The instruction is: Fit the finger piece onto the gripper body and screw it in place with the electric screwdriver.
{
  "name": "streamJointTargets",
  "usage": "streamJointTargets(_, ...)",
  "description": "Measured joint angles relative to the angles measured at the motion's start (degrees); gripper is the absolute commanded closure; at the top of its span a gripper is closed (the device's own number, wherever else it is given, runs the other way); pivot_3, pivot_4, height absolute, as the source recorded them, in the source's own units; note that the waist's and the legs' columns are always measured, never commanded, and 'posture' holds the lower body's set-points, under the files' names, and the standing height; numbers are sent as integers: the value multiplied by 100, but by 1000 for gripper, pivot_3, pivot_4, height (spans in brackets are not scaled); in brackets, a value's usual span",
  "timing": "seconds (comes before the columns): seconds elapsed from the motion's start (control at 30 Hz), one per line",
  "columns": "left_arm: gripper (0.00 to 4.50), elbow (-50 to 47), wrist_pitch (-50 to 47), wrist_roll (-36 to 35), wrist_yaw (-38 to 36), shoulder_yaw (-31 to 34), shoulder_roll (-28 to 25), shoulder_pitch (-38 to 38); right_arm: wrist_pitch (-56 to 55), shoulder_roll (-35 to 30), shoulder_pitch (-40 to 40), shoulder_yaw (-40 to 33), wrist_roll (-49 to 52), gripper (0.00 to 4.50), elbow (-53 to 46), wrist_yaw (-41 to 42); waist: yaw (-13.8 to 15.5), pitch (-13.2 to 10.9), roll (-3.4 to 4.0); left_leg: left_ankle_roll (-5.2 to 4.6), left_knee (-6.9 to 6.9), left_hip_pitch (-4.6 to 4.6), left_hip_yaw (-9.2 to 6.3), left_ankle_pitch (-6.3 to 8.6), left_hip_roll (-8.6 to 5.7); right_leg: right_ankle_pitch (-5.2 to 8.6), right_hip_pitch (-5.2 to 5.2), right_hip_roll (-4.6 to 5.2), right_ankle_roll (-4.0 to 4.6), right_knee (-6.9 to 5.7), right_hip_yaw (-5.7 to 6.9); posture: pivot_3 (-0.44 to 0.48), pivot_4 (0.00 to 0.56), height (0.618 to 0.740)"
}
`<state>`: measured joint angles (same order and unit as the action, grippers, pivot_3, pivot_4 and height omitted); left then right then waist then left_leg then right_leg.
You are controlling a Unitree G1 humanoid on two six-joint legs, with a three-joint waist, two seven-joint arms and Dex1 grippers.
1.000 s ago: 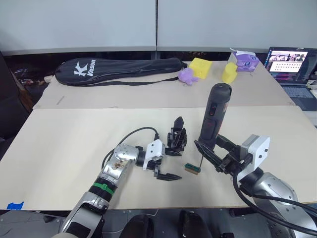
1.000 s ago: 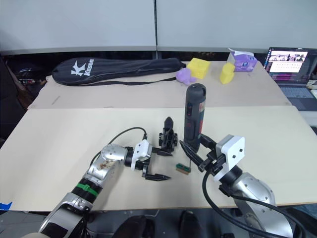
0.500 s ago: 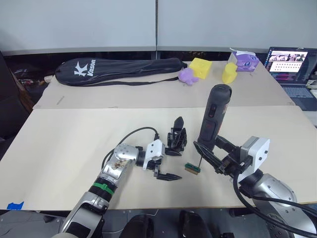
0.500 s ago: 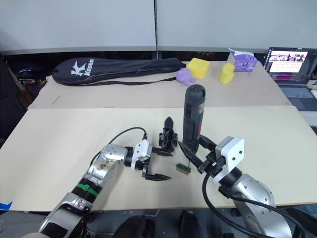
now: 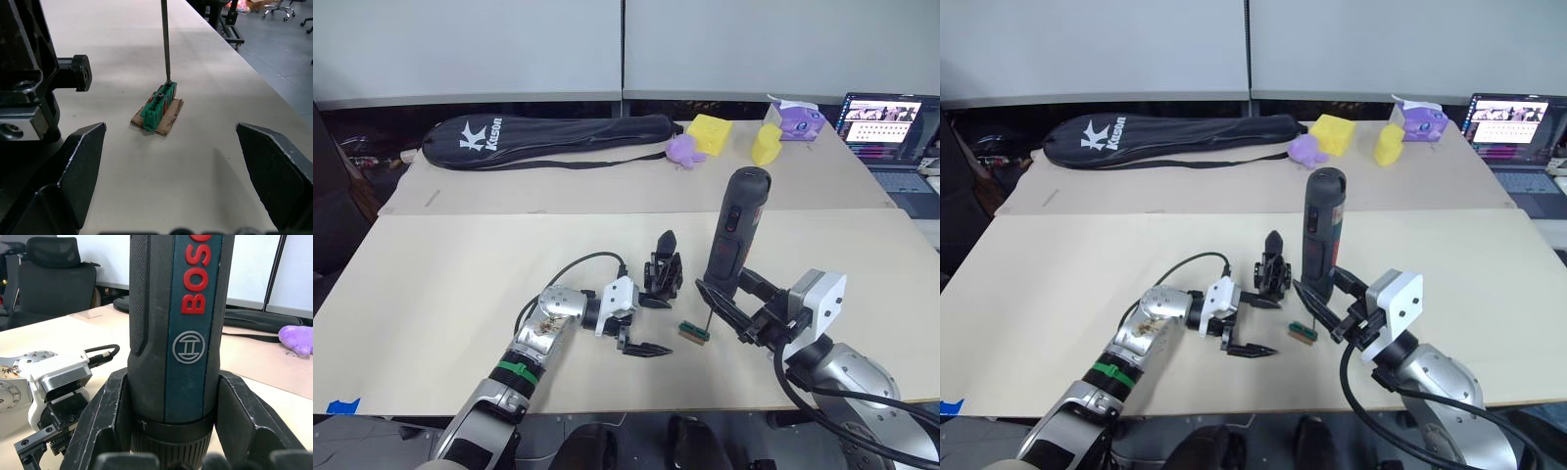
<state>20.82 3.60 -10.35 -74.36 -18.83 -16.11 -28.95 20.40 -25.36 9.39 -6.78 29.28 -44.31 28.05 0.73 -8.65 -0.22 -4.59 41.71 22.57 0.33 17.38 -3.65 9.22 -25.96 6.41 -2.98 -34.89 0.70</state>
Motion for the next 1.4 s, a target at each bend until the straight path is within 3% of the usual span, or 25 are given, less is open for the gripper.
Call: streamJointTargets(1.4, 0, 27, 9, 0, -5, 0, 10, -51, 37, -86, -14, 0, 86, 2572, -94, -123, 0, 0, 0, 0, 0, 0, 0, 0, 0, 0, 0, 0, 0, 0, 0, 0, 150, 723)
